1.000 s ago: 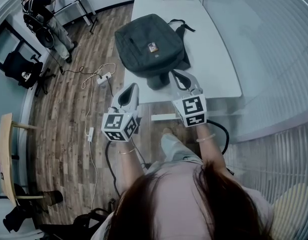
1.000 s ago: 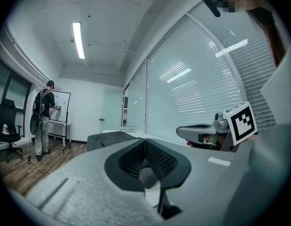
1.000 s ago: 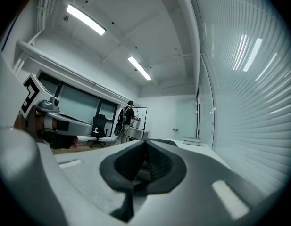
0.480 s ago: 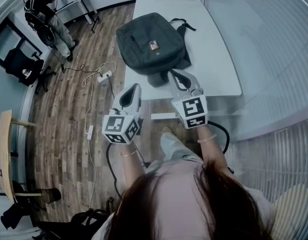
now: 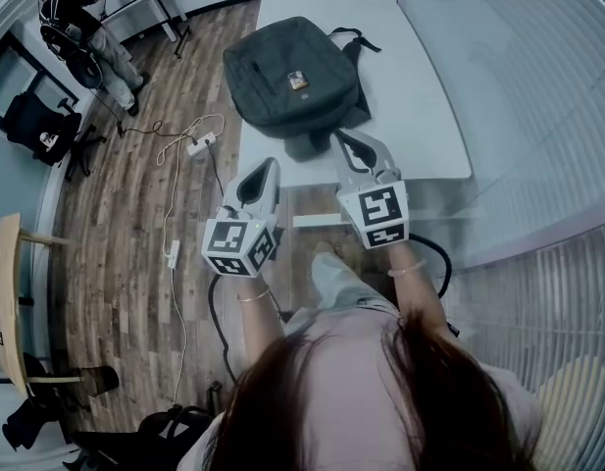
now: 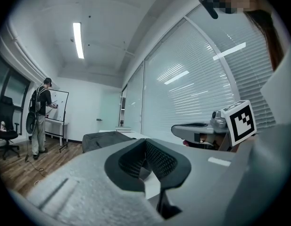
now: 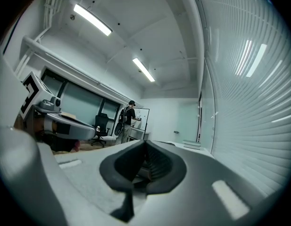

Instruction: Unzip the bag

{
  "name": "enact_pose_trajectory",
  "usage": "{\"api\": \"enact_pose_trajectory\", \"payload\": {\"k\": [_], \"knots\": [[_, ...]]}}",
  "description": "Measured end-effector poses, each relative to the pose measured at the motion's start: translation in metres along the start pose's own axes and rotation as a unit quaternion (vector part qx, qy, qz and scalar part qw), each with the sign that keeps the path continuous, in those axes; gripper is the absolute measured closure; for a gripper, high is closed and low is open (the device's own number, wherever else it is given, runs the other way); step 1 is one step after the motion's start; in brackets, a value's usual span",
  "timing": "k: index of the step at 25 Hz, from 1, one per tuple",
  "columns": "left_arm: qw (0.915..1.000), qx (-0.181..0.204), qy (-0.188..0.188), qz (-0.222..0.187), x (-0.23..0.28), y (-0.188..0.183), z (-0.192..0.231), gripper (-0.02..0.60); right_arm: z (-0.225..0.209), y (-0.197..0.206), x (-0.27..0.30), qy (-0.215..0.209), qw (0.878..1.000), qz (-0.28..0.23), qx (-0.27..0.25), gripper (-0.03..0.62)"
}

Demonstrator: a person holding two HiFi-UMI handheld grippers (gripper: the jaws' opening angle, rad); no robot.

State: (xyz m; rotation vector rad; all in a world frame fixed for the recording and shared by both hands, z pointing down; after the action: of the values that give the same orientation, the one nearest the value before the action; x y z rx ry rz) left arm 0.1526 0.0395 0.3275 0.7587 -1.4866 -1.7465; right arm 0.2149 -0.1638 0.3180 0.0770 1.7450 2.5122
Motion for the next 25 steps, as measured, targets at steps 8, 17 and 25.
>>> {"api": "enact_pose_trajectory", "payload": {"k": [8,17,25], "knots": [[1.0,-0.001,0.003,0.003,-0.0024,0.0026,-0.0033,0.569,0.0008,-0.0026,-0.0057,0.001,1.0,-0.001,-0.009,0.591],[0.9999,-0.003,0.015,0.003,0.0009,0.0077,-0.0055,0.569,0.0052,-0.0027,-0.0055,0.003,0.999,0.0,-0.035,0.591],[0.9997,-0.009,0.024,-0.004,-0.0015,0.004,-0.0063,0.569,0.0085,-0.0084,-0.0034,0.0,0.999,-0.002,-0.043,0.591]]}}
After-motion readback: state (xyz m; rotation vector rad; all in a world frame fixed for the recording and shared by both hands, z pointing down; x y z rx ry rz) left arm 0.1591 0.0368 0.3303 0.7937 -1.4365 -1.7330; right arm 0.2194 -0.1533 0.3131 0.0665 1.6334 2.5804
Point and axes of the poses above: the fingertips, and each gripper's own axes: x forward along the fingers, z to its left, y out of its underside, the point moved 10 cm from there along -x, backward along the fingers, and after that the axes turned 8 degrees about -x, right-handed, at the moved point
